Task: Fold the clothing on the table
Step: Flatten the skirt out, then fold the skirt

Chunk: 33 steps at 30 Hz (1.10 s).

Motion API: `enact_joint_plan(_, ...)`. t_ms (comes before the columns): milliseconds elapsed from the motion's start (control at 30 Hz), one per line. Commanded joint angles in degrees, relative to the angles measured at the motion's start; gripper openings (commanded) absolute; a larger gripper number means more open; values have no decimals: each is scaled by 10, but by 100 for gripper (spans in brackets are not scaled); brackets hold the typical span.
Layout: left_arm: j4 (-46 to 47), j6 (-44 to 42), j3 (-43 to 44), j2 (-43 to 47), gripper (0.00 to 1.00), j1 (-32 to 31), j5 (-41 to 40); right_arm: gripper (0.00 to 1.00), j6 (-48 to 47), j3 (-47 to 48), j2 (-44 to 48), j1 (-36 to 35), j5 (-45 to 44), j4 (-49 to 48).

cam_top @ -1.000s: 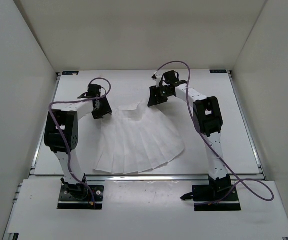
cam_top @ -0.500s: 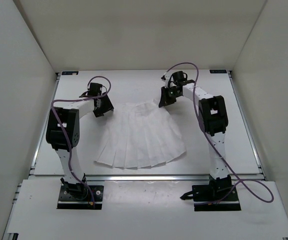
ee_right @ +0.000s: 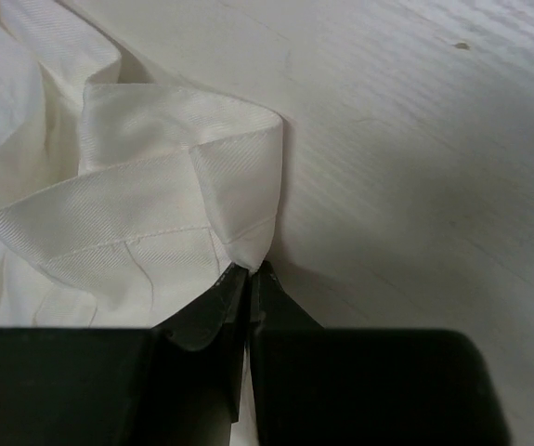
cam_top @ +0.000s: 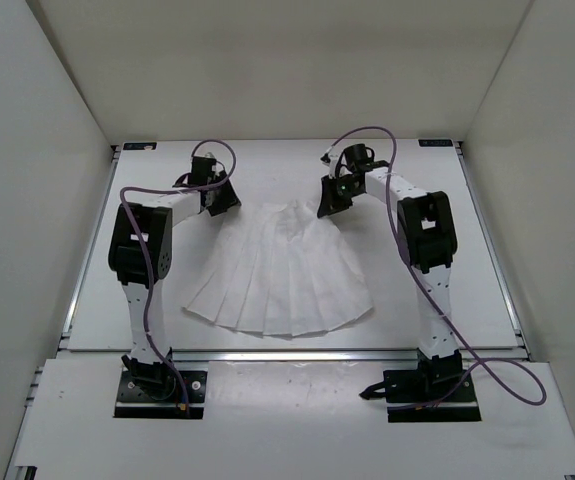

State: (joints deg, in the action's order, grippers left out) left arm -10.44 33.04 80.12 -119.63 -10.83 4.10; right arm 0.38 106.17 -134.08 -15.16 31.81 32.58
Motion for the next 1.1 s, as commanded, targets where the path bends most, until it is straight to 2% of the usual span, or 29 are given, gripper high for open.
enact_joint_plan(0, -11, -5, 25, -16, 54, 4, 14, 0, -7, 3, 29, -8, 15, 0)
enact_joint_plan(67, -16, -3, 27, -18, 51, 0, 11, 0, -6, 8, 27, -7, 12, 0)
enact_joint_plan(167, -9, -10, 15, -17, 34, -4, 15, 0, -6, 4, 29, -2, 6, 3)
enact_joint_plan(267, 12, -11, 5, -21, 0, -3, 35, 0, 14, -5, 31, 16, -6, 0)
enact_joint_plan(433, 0, -40, 19, -17, 0, -11, 42, 0, 21, -18, 58, 52, -9, -6)
enact_joint_plan(567, 12, -60, 33, 20, 0, -7, 61, 0, 35, 29, 80, 81, -1, -3)
enact_joint_plan(700, -10, -80, 155, 44, 0, 4, 101, 0, 69, 225, 66, 90, 11, 45)
enact_joint_plan(767, -48, -89, 272, 49, 0, 6, 109, 0, 84, 348, 72, 103, 18, 58)
enact_joint_plan(867, -75, -110, 396, 76, 0, 4, 90, 0, 82, 409, 117, 107, -6, 71)
enact_joint_plan(933, -71, -133, 413, 113, 0, -2, 66, 0, 59, 383, 164, 112, -20, 72)
enact_joint_plan(1000, -57, -147, 360, 175, 0, -10, 57, 0, 44, 324, 212, 114, -32, 69)
enact_joint_plan(1033, -44, -151, 336, 193, 0, -11, 53, 0, 34, 260, 250, 114, -35, 55)
enact_joint_plan(1067, -23, -158, 267, 229, 0, -12, 50, 0, 32, 161, 297, 114, -44, 21)
